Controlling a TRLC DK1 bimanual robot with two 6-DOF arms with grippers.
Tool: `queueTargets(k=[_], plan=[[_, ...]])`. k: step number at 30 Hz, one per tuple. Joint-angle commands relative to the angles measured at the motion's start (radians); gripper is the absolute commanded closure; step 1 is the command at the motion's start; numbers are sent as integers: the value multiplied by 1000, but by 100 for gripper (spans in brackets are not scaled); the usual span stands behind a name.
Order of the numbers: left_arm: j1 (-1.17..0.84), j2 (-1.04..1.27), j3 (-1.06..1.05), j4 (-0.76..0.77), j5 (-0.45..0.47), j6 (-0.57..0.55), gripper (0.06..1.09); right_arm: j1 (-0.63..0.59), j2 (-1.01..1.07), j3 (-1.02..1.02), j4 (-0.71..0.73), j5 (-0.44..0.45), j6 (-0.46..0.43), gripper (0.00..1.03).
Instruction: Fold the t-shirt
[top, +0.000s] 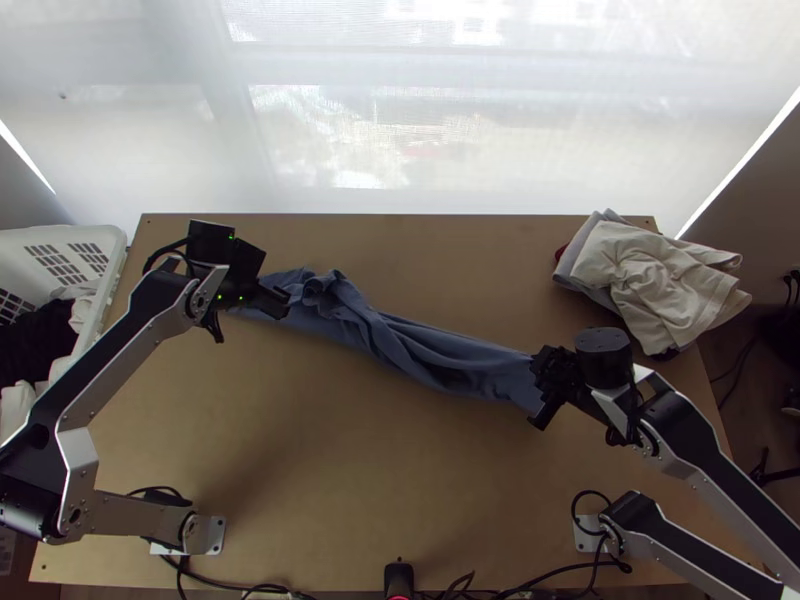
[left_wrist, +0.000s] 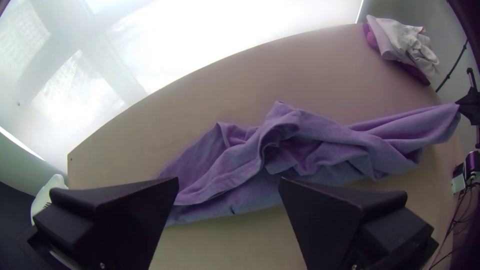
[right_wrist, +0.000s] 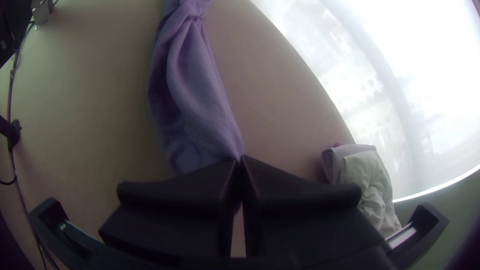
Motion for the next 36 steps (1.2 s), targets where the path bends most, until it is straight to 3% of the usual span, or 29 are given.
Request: queueTargets(k=[1, 6, 15, 28, 30, 36], plan=[[-34, -14, 2, -66, 74, -18, 11, -4, -7, 5, -7, 0, 1, 100], [-66, 6, -1, -89, 145, -101, 12, -4, -8, -4, -7, -2, 1, 100], [-128, 46, 25, -103, 157, -166, 13, -7, -11, -3, -8, -2, 0, 100], [-128, 126, 20, -14, 117, -152, 14, -12, -11, 4, -8, 0, 0, 100], [-126, 146, 22, -9, 116, -141, 20, -12, -11, 5, -8, 0, -2, 100], [-124, 180, 23, 16, 111, -123, 23, -10, -11, 7, -8, 0, -3, 100]])
